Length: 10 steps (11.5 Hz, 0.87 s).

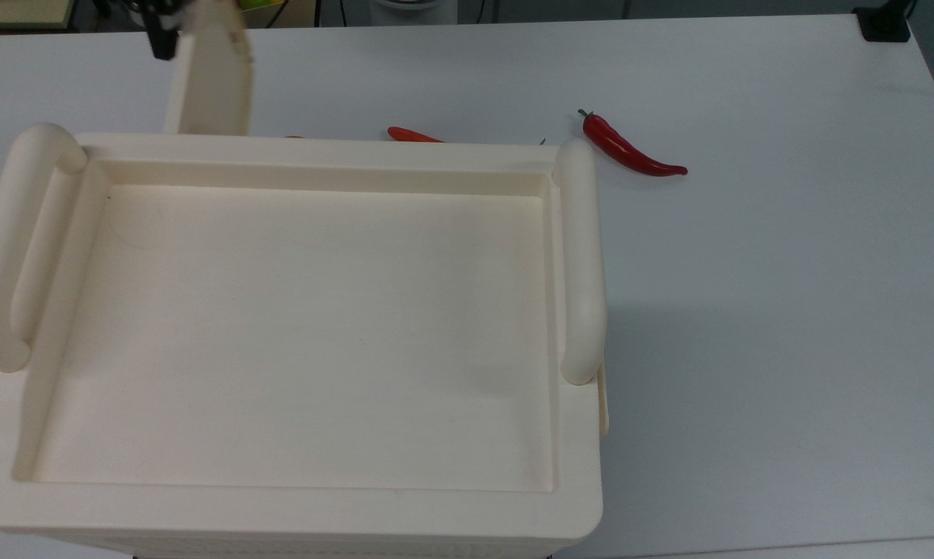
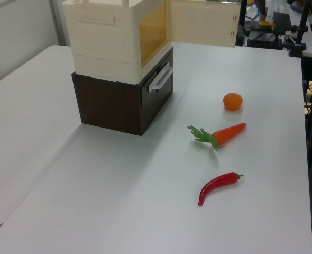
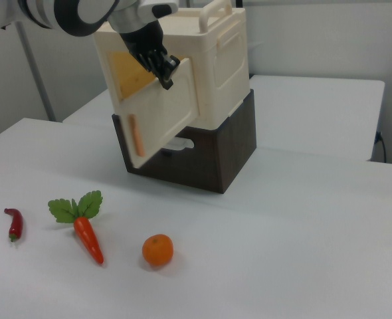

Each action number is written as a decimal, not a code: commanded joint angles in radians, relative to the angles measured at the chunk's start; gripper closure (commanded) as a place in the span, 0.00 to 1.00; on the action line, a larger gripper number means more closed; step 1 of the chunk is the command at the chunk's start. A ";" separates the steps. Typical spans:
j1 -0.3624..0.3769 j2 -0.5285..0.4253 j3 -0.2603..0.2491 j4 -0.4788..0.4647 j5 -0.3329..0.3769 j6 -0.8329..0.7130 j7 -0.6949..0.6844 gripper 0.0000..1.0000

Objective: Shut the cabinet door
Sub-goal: 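Continue pushing the door until it sits flush against the cabinet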

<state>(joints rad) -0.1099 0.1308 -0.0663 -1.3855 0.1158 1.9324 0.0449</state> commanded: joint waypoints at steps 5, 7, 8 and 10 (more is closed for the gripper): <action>0.104 0.082 -0.001 -0.001 0.019 0.278 0.173 1.00; 0.119 0.102 -0.001 -0.007 0.015 0.373 0.211 1.00; 0.124 0.102 -0.001 -0.015 0.013 0.396 0.216 1.00; 0.125 0.102 -0.001 -0.017 0.010 0.399 0.214 1.00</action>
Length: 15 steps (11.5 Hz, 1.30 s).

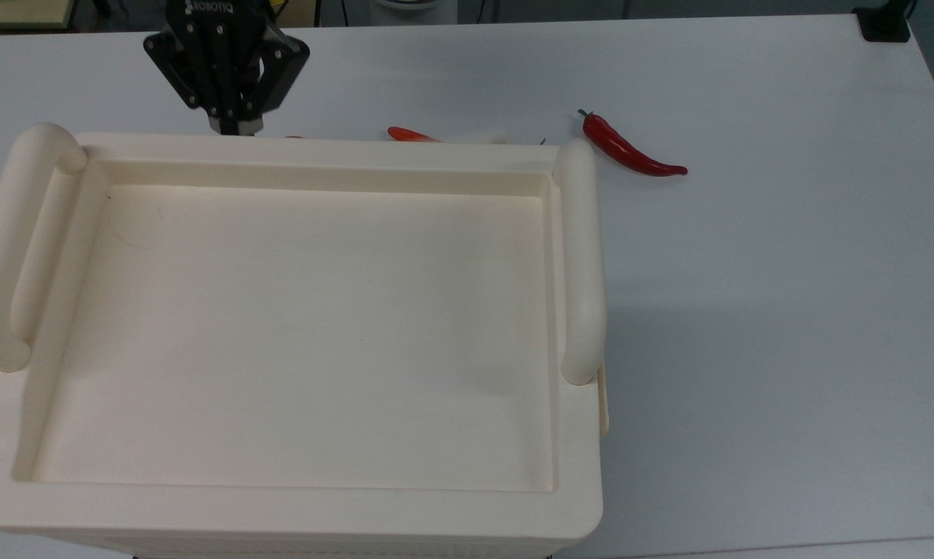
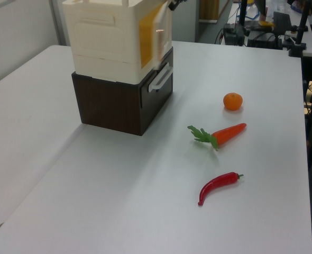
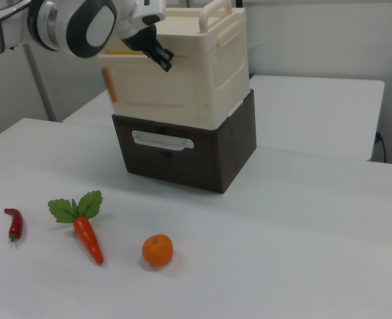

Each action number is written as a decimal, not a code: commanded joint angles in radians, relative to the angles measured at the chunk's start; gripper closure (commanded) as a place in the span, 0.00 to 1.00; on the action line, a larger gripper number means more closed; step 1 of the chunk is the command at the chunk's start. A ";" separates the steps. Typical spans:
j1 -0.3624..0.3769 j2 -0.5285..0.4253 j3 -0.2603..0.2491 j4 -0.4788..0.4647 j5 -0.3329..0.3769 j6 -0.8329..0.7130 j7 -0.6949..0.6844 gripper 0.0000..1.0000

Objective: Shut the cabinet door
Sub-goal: 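Continue pushing the door until it sits flush against the cabinet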

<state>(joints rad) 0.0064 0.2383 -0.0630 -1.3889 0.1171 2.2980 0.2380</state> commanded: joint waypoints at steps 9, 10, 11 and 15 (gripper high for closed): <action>0.052 -0.057 -0.003 -0.088 -0.068 -0.134 -0.014 0.97; 0.066 -0.074 -0.003 -0.093 -0.098 -0.223 -0.026 0.97; 0.084 -0.088 -0.003 -0.100 -0.123 -0.308 -0.051 0.97; 0.141 -0.206 -0.003 -0.234 -0.188 -0.500 -0.141 0.96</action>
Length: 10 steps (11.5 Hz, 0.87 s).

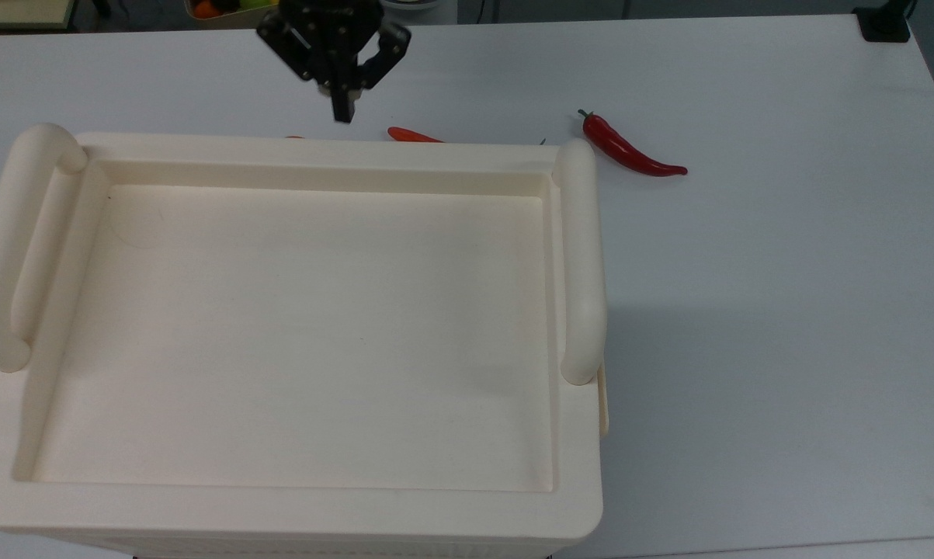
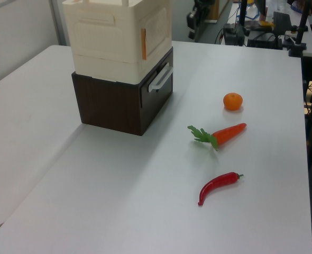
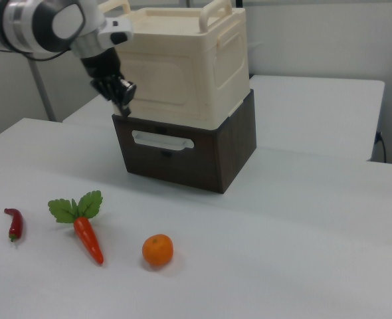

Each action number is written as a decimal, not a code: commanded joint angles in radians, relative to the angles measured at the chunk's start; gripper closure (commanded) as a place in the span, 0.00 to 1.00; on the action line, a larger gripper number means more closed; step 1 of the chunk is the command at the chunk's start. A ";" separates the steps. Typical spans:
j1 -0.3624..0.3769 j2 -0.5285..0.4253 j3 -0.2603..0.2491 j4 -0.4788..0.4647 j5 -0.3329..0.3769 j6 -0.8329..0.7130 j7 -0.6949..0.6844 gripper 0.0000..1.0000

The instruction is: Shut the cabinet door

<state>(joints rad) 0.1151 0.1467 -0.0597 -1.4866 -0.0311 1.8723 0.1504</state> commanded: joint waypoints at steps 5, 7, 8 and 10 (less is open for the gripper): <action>0.023 -0.153 -0.008 -0.159 -0.058 -0.205 -0.129 0.76; 0.024 -0.148 -0.008 -0.161 -0.064 -0.208 -0.127 0.34; 0.026 -0.148 -0.008 -0.161 -0.075 -0.220 -0.124 0.15; 0.028 -0.150 -0.008 -0.162 -0.108 -0.242 -0.121 0.00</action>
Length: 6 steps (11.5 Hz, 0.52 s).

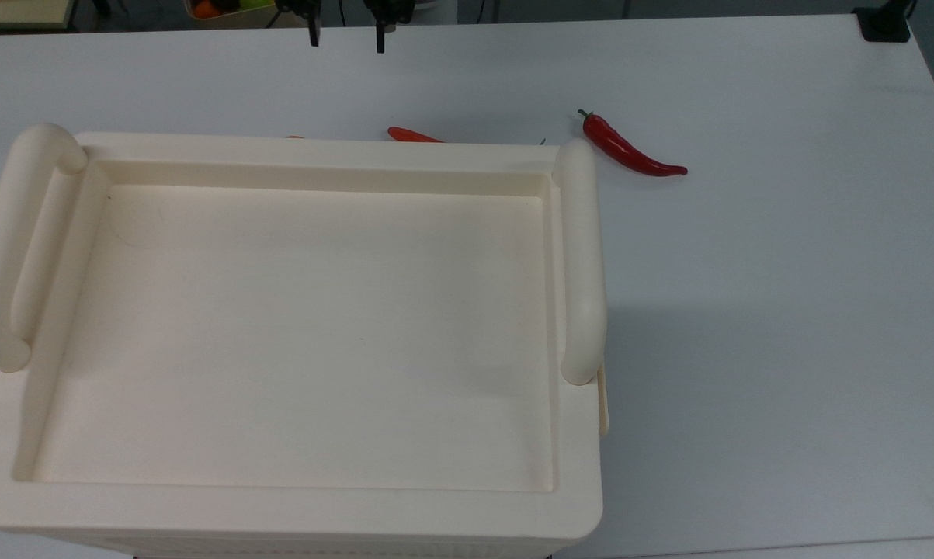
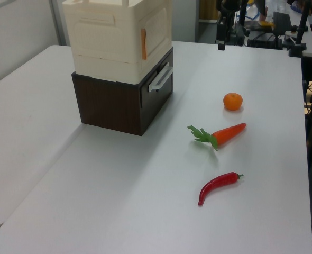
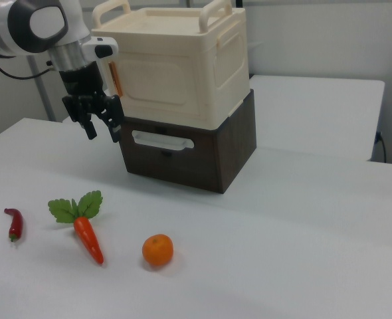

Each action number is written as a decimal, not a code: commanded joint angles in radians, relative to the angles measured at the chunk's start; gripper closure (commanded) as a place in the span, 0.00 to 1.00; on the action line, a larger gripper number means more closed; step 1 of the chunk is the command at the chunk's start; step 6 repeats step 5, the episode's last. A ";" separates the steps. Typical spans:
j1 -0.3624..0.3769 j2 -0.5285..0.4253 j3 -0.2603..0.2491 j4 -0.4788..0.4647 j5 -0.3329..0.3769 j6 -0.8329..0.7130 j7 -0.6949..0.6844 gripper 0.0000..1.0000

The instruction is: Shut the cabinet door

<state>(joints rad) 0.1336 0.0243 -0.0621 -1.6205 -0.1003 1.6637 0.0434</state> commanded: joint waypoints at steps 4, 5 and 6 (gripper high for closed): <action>0.003 -0.029 -0.005 -0.035 -0.047 -0.035 -0.020 0.00; 0.001 -0.029 -0.007 -0.032 -0.045 -0.039 -0.014 0.00; 0.001 -0.029 -0.007 -0.032 -0.045 -0.039 -0.014 0.00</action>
